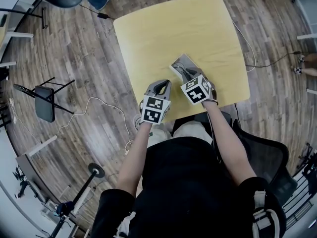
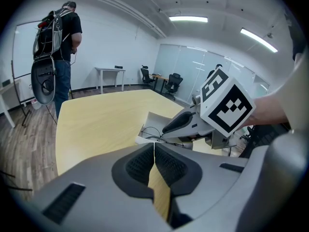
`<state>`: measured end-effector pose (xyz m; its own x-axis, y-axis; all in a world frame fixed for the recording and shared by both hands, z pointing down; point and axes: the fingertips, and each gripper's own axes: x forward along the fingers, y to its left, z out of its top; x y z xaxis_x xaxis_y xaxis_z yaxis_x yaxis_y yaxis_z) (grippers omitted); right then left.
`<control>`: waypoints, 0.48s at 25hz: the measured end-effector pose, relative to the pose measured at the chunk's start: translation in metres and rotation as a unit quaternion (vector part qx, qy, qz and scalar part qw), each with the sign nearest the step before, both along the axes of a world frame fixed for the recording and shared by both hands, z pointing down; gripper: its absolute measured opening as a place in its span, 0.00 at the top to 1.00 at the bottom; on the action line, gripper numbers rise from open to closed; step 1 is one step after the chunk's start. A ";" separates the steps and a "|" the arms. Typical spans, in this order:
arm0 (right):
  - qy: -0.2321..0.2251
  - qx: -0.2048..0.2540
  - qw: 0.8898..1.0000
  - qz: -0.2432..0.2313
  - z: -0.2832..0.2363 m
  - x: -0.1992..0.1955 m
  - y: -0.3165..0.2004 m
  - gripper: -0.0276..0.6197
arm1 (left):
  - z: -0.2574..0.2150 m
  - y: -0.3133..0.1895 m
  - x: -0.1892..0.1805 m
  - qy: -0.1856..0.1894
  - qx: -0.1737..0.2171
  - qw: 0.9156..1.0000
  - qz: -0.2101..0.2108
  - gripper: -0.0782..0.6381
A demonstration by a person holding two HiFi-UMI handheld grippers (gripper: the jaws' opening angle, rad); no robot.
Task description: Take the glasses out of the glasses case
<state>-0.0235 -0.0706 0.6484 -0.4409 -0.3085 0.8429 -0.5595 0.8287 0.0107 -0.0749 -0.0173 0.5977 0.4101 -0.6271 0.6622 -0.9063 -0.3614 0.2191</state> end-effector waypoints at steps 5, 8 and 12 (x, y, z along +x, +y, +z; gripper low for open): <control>0.011 -0.008 1.000 -0.004 0.008 0.000 0.001 0.87 | 0.000 0.002 -0.003 -0.001 -0.001 1.000 -0.002 0.86; 0.012 -0.013 1.000 -0.003 0.014 0.001 0.002 0.87 | 0.002 0.001 -0.004 -0.001 -0.001 1.000 -0.003 0.86; 0.009 -0.011 1.000 -0.002 0.016 0.002 0.001 0.89 | 0.004 0.001 -0.002 -0.003 -0.005 1.000 -0.003 0.86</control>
